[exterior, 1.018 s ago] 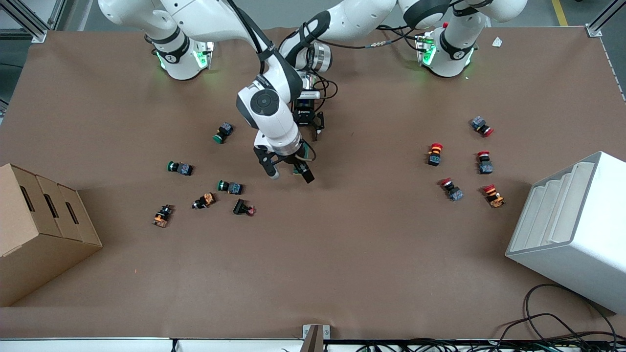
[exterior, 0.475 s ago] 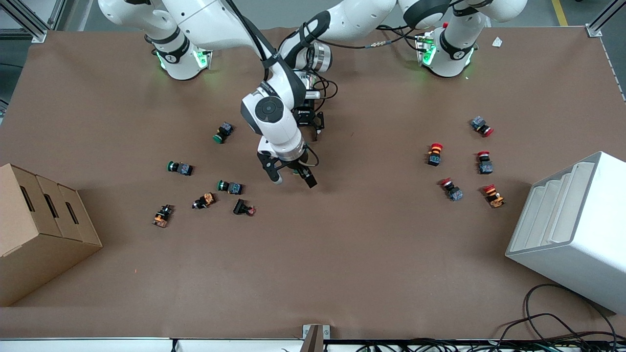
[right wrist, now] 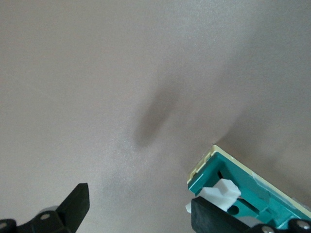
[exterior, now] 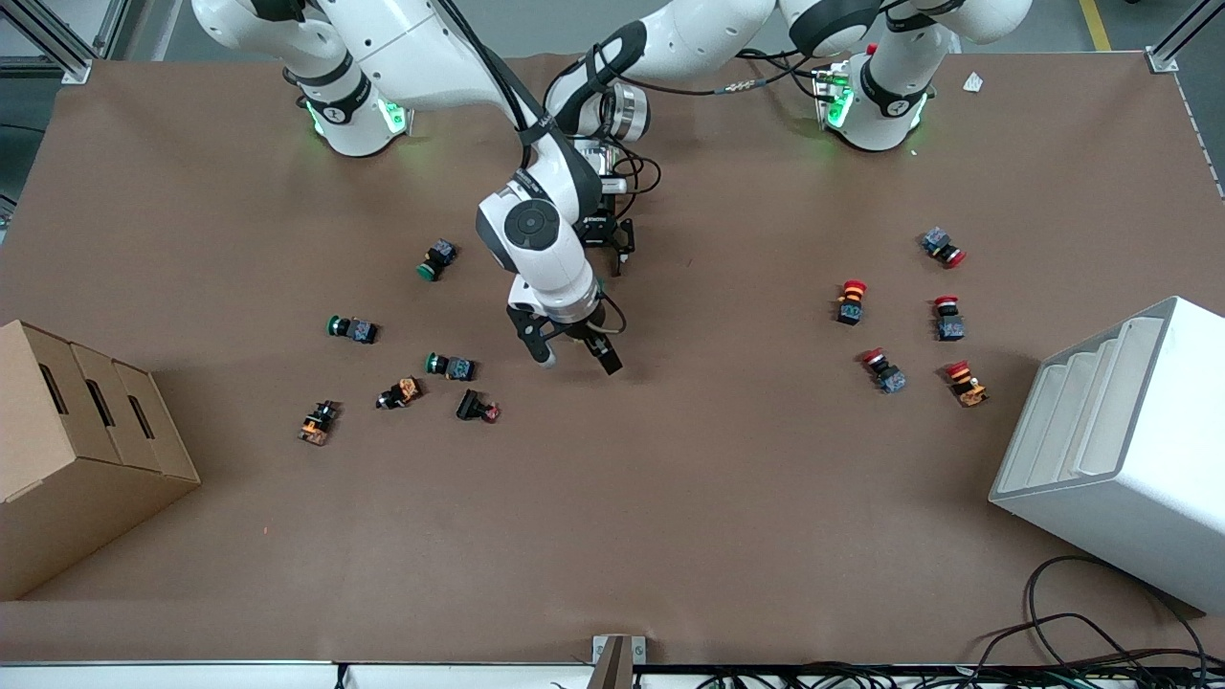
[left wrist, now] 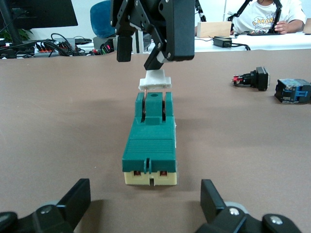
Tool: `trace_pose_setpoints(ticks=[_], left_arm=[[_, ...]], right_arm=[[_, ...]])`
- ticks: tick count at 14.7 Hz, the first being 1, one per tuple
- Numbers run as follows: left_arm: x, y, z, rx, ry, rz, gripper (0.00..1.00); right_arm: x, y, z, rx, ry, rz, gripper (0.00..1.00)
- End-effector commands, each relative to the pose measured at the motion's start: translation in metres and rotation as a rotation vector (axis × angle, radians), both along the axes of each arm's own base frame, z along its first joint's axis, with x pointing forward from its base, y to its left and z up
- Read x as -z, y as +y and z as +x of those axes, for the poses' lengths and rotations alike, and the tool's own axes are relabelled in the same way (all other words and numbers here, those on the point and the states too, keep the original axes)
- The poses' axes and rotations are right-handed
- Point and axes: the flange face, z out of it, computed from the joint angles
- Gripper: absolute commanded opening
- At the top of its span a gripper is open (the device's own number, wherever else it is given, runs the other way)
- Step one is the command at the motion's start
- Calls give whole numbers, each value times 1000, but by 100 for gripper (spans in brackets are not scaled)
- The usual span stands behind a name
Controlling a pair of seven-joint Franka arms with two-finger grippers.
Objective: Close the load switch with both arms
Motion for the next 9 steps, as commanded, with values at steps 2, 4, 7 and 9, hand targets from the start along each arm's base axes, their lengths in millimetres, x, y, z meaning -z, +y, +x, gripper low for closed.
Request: trace_pose_setpoints(ticks=[2, 4, 7, 9], left_arm=[[18, 11, 13, -16, 1, 25, 99], [18, 11, 12, -14, 3, 25, 99], [18, 12, 13, -15, 1, 27, 99], [18, 11, 14, -15, 1, 26, 99]], right_arm=[[12, 0, 4, -19, -15, -4, 100], [21, -1, 4, -17, -23, -3, 100], [34, -3, 4, -26, -28, -15, 100], [42, -5, 4, -27, -33, -15, 100]])
